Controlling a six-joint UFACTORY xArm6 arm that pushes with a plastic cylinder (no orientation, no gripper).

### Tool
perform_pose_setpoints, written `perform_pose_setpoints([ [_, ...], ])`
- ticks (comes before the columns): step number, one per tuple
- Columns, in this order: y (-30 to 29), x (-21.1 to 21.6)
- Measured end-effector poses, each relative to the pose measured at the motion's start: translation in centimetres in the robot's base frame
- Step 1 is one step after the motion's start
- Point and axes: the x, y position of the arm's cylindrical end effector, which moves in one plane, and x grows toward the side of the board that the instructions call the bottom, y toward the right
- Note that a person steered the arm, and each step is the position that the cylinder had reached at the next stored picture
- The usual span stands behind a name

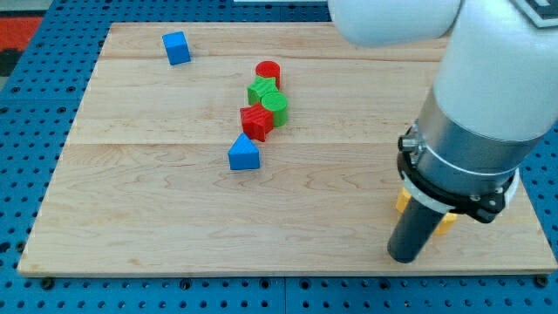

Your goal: Move your arm closer to the blue triangle

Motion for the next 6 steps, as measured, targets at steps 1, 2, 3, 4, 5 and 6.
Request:
perform_pose_setpoints([
  [1, -2.6, -1.4],
  [2, -8.4, -3.9],
  [3, -14.1, -5.5],
  [4, -20.8, -5.7],
  [5, -25.9, -5.8],
  [6, -30.9, -10.0],
])
